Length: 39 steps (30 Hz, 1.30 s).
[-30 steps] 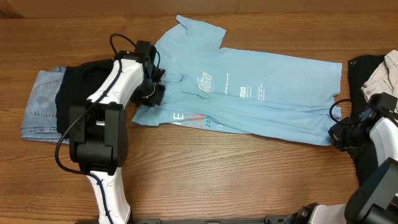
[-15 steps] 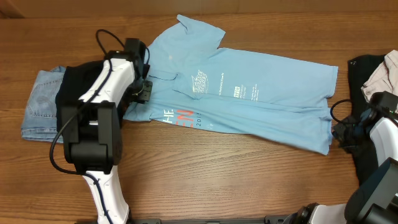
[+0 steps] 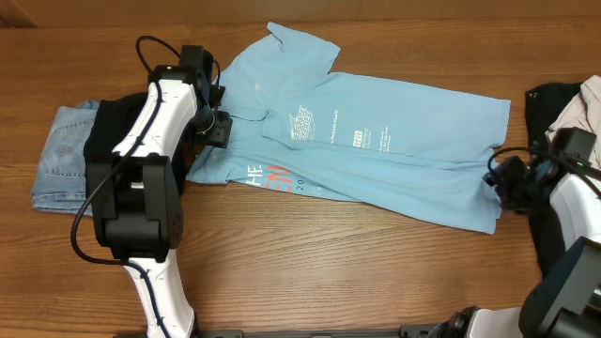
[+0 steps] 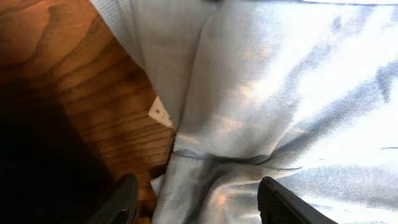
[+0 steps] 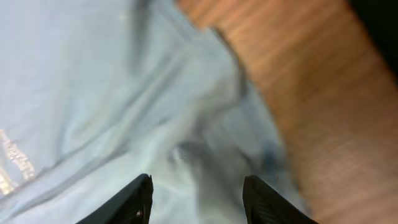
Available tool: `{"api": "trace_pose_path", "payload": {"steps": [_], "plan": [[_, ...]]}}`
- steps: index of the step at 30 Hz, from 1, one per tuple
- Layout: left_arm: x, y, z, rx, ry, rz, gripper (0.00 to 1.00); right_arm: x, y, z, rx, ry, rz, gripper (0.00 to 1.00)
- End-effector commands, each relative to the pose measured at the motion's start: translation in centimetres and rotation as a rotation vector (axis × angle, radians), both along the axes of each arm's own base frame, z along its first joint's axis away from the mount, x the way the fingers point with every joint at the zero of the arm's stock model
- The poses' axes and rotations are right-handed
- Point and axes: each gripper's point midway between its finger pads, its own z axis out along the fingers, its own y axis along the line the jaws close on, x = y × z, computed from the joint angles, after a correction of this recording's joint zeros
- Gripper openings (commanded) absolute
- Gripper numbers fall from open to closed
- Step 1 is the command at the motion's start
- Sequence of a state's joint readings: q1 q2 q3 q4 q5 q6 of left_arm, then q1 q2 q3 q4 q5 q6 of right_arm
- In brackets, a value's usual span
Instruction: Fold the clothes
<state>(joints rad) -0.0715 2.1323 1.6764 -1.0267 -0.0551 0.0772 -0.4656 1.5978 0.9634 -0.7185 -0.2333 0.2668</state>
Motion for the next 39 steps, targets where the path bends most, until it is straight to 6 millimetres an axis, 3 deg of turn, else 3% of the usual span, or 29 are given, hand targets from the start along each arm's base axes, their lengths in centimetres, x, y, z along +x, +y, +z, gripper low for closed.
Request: {"api": "trace_pose_path", "payload": {"steps": [1, 6, 9, 10, 18, 25, 31, 33, 35, 36, 39], "plan": [[0.7, -0.5, 0.6, -0.024, -0.024, -0.016, 0.64, 0.8, 1.5, -1.3, 0.024, 0.015, 0.055, 0.47], [0.7, -0.5, 0.6, -0.024, -0.023, -0.016, 0.64, 0.5, 1.7, -3.6, 0.032, 0.081, 0.046, 0.33], [0.7, -0.6, 0.6, -0.030, -0.023, -0.017, 0.64, 0.7, 1.5, -3.6, 0.027, 0.079, 0.035, 0.08], [0.7, -0.6, 0.6, -0.031, -0.023, -0.017, 0.64, 0.8, 1.5, -3.3, 0.027, 0.072, 0.036, 0.04], [0.7, -0.6, 0.6, -0.031, -0.024, -0.017, 0.64, 2.5, 0.8, 2.1, -0.035, -0.046, 0.060, 0.04], [0.8, -0.6, 0.6, -0.030, -0.028, -0.025, 0.64, 4.2, 0.0, 3.1, -0.073, -0.124, 0.059, 0.04], [0.8, -0.6, 0.7, -0.030, -0.029, -0.025, 0.64, 5.7, -1.0, 3.0, -0.116, -0.170, 0.046, 0.14], [0.8, -0.6, 0.7, -0.030, -0.029, -0.024, 0.64, 5.5, -1.0, 2.5, -0.110, -0.153, 0.047, 0.42], [0.8, -0.6, 0.6, -0.030, -0.027, -0.025, 0.65, 4.9, -1.3, 2.1, -0.122, -0.121, 0.036, 0.48], [0.7, -0.6, 0.6, -0.030, -0.025, -0.025, 0.66, 4.4, -1.7, 1.9, -0.130, -0.097, 0.024, 0.57], [0.5, -0.8, 0.6, -0.038, -0.015, -0.027, 0.68, 2.1, -1.8, 1.1, -0.075, -0.010, -0.045, 0.59]]}}
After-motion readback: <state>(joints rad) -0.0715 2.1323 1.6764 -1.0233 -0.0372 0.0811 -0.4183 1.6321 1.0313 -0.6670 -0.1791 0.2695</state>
